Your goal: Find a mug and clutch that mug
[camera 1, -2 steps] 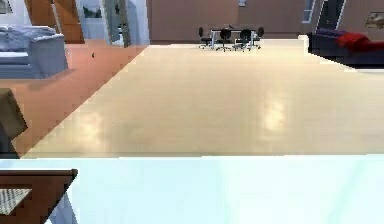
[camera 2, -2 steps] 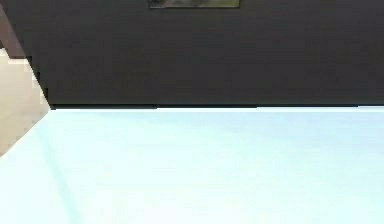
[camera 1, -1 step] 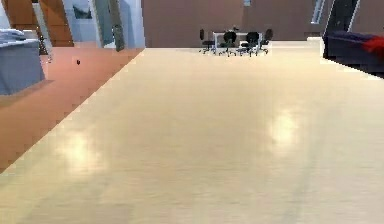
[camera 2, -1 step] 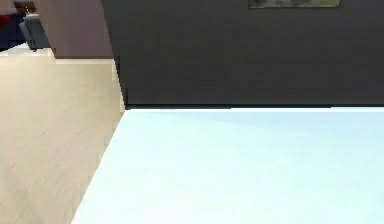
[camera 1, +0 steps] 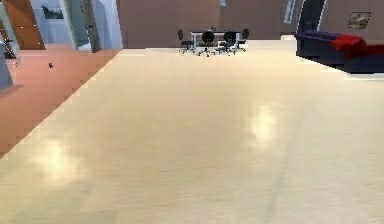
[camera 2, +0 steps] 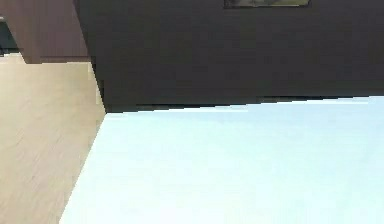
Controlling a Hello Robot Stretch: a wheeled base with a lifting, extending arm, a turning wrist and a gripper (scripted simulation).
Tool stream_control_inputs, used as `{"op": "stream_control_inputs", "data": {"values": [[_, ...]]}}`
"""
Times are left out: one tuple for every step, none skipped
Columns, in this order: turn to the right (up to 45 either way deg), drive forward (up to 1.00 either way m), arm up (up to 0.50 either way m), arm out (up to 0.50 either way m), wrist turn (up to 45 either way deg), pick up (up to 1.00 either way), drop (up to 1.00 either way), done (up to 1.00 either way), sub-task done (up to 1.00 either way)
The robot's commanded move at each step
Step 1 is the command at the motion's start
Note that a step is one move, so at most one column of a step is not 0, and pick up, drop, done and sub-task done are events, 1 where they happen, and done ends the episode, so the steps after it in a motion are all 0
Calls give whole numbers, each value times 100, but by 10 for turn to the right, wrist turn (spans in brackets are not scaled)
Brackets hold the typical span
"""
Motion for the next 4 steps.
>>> {"op": "stream_control_inputs", "data": {"values": [[0, 5, 0, 0, 0, 0, 0, 0, 0], [-270, 0, 0, 0, 0, 0, 0, 0, 0], [0, 100, 0, 0, 0, 0, 0, 0, 0], [-30, 0, 0, 0, 0, 0, 0, 0, 0]]}}
